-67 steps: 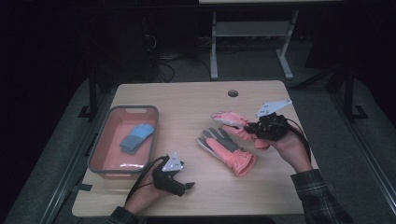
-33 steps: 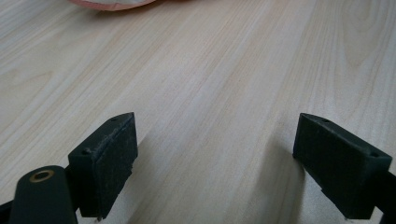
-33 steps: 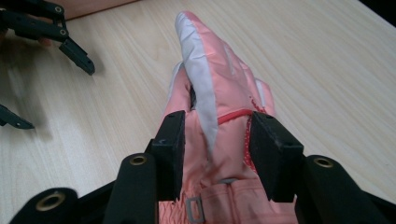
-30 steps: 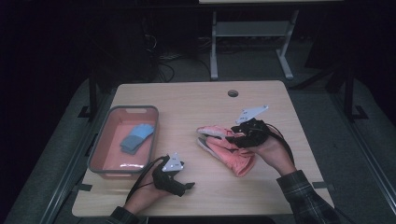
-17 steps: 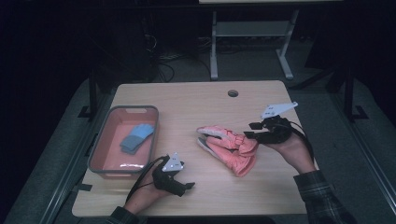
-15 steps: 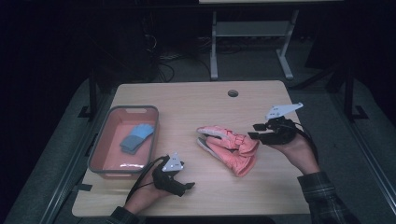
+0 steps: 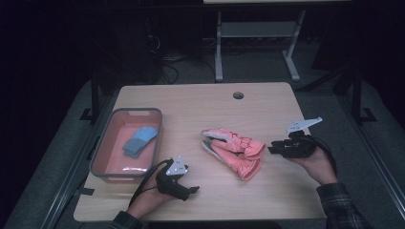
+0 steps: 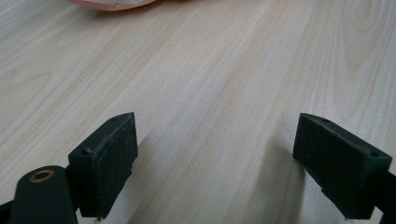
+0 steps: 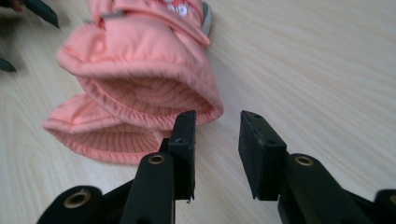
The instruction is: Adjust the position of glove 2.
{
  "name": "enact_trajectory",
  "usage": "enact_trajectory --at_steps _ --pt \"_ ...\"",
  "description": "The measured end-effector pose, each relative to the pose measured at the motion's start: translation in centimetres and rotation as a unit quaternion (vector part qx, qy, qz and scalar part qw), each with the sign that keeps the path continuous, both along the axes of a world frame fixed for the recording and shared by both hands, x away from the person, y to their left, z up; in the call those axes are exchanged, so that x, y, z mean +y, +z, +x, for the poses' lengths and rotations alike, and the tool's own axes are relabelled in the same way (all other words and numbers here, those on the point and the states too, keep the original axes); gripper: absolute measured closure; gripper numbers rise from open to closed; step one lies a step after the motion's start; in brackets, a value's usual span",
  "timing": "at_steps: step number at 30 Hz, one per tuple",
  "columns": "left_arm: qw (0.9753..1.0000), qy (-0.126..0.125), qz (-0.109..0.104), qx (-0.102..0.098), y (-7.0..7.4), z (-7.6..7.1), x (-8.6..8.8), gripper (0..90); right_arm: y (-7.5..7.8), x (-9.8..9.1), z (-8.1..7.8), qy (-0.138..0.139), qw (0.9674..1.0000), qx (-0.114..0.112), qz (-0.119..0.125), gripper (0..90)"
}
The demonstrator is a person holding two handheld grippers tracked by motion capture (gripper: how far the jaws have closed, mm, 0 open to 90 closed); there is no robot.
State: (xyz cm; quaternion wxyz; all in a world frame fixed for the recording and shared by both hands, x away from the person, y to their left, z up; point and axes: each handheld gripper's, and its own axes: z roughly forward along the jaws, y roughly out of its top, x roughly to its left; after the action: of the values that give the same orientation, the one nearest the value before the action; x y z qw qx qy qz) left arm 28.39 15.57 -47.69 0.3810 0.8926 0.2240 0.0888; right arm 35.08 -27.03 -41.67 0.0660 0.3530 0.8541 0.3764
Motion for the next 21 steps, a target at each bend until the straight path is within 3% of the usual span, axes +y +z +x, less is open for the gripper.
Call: enact_trajectory --at_steps 4,18,21 --pt "1.0000 0.000 0.000 0.000 0.0 0.0 0.0 13.1 -0.9 0.3 0.6 0.005 1.0000 0.006 -0.002 68.5" --pt "1.0000 0.000 0.000 0.000 0.0 0.0 0.0 13.1 -1.0 0.9 1.3 0.019 0.9998 -0.002 -0.008 73.1" --pt "1.0000 0.000 0.000 0.000 0.0 0.0 0.0 13.1 -1.0 1.1 1.3 0.024 0.9996 -0.005 -0.010 79.6"
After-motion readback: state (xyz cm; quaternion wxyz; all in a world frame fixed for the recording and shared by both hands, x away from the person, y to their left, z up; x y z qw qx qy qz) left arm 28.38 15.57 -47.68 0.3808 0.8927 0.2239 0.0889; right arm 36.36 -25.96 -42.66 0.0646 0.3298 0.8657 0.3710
